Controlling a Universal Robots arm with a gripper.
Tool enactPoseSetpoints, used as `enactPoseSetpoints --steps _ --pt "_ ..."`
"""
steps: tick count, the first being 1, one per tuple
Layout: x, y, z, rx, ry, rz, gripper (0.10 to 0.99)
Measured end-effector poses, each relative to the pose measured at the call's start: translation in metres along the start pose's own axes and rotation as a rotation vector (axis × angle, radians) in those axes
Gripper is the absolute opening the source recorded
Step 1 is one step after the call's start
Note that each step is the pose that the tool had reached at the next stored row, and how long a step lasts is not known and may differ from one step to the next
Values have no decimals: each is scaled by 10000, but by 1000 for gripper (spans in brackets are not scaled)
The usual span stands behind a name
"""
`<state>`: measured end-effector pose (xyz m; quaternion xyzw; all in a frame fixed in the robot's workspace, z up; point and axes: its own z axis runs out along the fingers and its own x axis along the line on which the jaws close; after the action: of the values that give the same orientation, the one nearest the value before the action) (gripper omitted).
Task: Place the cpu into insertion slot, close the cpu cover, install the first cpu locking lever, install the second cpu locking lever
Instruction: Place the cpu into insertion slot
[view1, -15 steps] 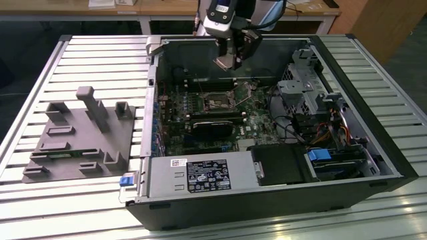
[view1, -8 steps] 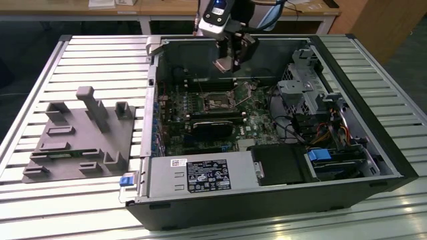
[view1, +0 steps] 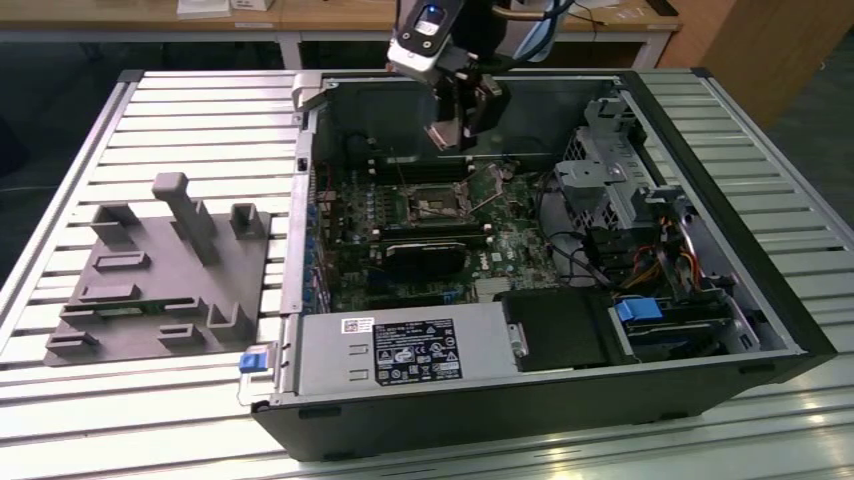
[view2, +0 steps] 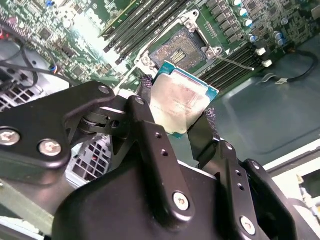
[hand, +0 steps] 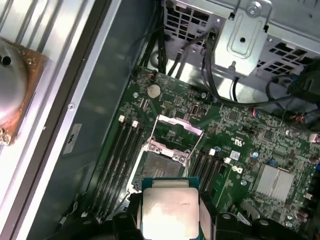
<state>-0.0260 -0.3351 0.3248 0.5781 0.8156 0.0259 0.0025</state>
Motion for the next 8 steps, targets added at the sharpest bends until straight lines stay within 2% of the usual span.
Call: enactPoseSetpoints --steps 3,8 --pt "2 -2 33 8 -70 138 541" --pt "7 -10 97 -32 -109 725 541"
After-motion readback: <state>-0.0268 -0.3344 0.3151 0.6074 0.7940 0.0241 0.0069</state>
